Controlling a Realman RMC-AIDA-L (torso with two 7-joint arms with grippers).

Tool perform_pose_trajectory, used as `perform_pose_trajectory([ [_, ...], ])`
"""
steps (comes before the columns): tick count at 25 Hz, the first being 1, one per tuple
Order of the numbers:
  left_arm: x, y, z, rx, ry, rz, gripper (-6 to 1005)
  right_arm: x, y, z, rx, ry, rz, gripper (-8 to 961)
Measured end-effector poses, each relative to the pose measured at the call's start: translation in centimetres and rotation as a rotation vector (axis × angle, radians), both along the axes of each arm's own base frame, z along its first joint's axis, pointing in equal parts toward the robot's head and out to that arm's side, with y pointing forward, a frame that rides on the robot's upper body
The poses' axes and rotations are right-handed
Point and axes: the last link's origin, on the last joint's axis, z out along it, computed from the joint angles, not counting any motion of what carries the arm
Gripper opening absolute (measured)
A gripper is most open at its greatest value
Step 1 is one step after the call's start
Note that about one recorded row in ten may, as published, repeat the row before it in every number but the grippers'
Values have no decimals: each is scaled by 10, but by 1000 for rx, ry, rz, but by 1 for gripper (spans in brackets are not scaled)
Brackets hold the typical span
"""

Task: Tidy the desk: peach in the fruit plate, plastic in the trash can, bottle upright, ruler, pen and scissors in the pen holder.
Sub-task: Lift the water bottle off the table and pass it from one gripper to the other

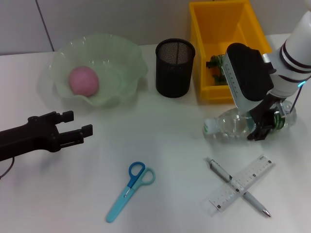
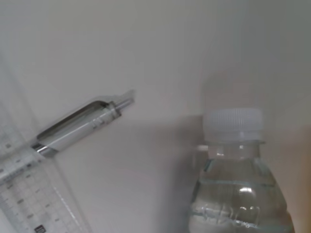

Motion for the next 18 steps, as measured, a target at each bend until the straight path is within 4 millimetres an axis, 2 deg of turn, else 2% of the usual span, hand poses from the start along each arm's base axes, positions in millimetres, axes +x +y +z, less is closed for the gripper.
perform_pose_trajectory([
  [9, -1, 1, 2, 4, 2, 1, 789, -18, -1, 4, 1, 68, -3, 761],
  [18, -5, 0, 11, 52, -41, 32, 788, -52, -7, 13, -22, 287, -17, 761],
])
